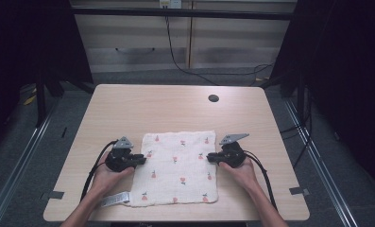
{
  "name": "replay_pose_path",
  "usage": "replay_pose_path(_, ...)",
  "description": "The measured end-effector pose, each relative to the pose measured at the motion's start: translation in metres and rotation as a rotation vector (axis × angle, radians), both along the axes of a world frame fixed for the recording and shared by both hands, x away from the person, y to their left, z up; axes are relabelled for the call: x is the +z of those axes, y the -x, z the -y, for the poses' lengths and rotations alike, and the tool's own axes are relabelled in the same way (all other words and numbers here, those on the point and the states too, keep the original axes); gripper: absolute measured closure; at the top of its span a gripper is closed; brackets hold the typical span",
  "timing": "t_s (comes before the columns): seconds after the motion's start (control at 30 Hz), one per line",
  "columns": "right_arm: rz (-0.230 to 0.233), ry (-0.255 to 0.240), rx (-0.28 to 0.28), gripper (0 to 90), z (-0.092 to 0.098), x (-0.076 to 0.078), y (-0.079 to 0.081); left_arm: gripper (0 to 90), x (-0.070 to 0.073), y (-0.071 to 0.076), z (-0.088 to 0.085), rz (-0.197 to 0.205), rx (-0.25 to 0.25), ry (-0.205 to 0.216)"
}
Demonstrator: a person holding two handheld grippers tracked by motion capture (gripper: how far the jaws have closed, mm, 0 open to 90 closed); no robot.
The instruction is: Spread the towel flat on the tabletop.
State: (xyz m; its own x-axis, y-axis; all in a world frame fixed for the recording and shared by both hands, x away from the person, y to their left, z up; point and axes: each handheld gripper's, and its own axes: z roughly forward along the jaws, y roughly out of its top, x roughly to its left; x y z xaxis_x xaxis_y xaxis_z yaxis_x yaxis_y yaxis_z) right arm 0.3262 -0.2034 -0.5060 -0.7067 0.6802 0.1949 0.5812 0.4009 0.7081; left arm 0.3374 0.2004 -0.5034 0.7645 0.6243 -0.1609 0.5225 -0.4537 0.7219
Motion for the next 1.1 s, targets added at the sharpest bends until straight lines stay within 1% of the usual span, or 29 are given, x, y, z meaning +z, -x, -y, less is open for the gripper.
replay_pose_path(0.03, 0.003, 0.003, 0.007, 82.9, 0.001, 0.000, 0.001, 77.8, 0.000, 0.002, -0.002, -0.021, -0.004, 0.007)
replay_pose_path(0.1, -0.007, 0.004, 0.013, 82.9, 0.002, 0.001, 0.004, 79.8, 0.001, 0.007, -0.002, -0.008, -0.007, -0.009)
replay_pose_path(0.13, -0.005, 0.006, 0.013, 82.9, 0.002, 0.001, 0.006, 79.9, 0.002, 0.009, -0.001, -0.024, 0.000, -0.004)
replay_pose_path(0.17, -0.006, 0.010, 0.016, 82.9, 0.002, 0.001, 0.008, 79.9, 0.002, 0.010, -0.001, -0.025, 0.002, -0.008)
replay_pose_path(0.2, -0.009, 0.013, 0.020, 82.9, 0.003, 0.002, 0.009, 79.8, 0.002, 0.013, 0.000, -0.015, 0.000, -0.018)
replay_pose_path(0.23, -0.010, 0.015, 0.024, 83.1, 0.003, 0.002, 0.011, 79.9, 0.003, 0.015, 0.000, -0.008, -0.012, -0.026)
replay_pose_path(0.27, -0.016, 0.020, 0.027, 83.4, 0.003, 0.003, 0.012, 79.8, 0.002, 0.018, -0.001, -0.009, -0.003, -0.017)
replay_pose_path(0.3, -0.018, 0.022, 0.031, 83.6, 0.004, 0.003, 0.014, 79.8, 0.002, 0.021, -0.001, -0.001, 0.000, -0.023)
replay_pose_path(0.33, -0.018, 0.013, 0.032, 83.6, 0.005, 0.002, 0.016, 79.8, 0.002, 0.023, -0.002, 0.001, -0.002, -0.028)
replay_pose_path(0.37, -0.023, 0.015, 0.032, 84.0, 0.006, 0.003, 0.017, 79.7, 0.002, 0.025, -0.001, 0.000, 0.002, -0.022)
replay_pose_path(0.4, -0.017, 0.012, 0.041, 84.2, 0.006, 0.002, 0.019, 79.5, 0.003, 0.027, -0.002, 0.005, -0.013, -0.044)
replay_pose_path(0.43, -0.026, 0.016, 0.040, 84.2, 0.007, 0.003, 0.022, 78.5, 0.003, 0.028, -0.002, 0.006, -0.016, -0.042)
replay_pose_path(0.53, -0.032, 0.016, 0.045, 84.3, 0.010, 0.004, 0.028, 78.5, 0.003, 0.026, -0.003, -0.015, -0.008, -0.014)
replay_pose_path(0.6, -0.037, 0.015, 0.052, 84.4, 0.011, 0.004, 0.033, 78.9, 0.003, 0.027, -0.003, -0.009, -0.008, -0.016)
replay_pose_path(0.67, -0.034, 0.023, 0.059, 84.5, 0.011, 0.005, 0.038, 78.8, 0.003, 0.028, -0.002, -0.002, -0.014, -0.031)
replay_pose_path(0.73, -0.040, 0.024, 0.058, 84.5, 0.011, 0.005, 0.041, 78.8, 0.003, 0.028, -0.002, -0.006, -0.008, -0.023)
replay_pose_path(0.77, -0.037, 0.035, 0.062, 84.4, 0.011, 0.006, 0.042, 78.8, 0.003, 0.028, -0.002, -0.011, -0.008, -0.019)
replay_pose_path(0.8, -0.035, 0.034, 0.063, 84.4, 0.010, 0.006, 0.043, 78.9, 0.003, 0.028, -0.002, -0.009, -0.007, -0.017)
replay_pose_path(0.9, -0.043, 0.023, 0.058, 81.8, 0.011, 0.006, 0.041, 79.6, 0.003, 0.027, -0.003, -0.011, -0.012, -0.015)
replay_pose_path(0.97, -0.022, 0.011, 0.047, 80.3, 0.013, 0.009, 0.035, 79.9, 0.002, 0.027, -0.004, -0.007, -0.019, -0.016)
replay_pose_path(1.0, -0.013, 0.008, 0.028, 79.6, 0.014, 0.011, 0.030, 80.3, 0.002, 0.027, -0.004, -0.003, -0.021, -0.017)
replay_pose_path(1.03, -0.001, -0.009, 0.009, 79.7, 0.017, 0.013, 0.024, 80.9, 0.002, 0.027, -0.004, -0.005, -0.021, -0.017)
replay_pose_path(1.07, 0.008, -0.014, -0.008, 79.3, 0.021, 0.015, 0.017, 81.1, 0.002, 0.026, -0.005, -0.007, -0.022, -0.018)
replay_pose_path(1.1, 0.014, -0.019, -0.041, 78.6, 0.025, 0.016, 0.007, 81.5, 0.002, 0.026, -0.005, -0.006, -0.022, -0.016)
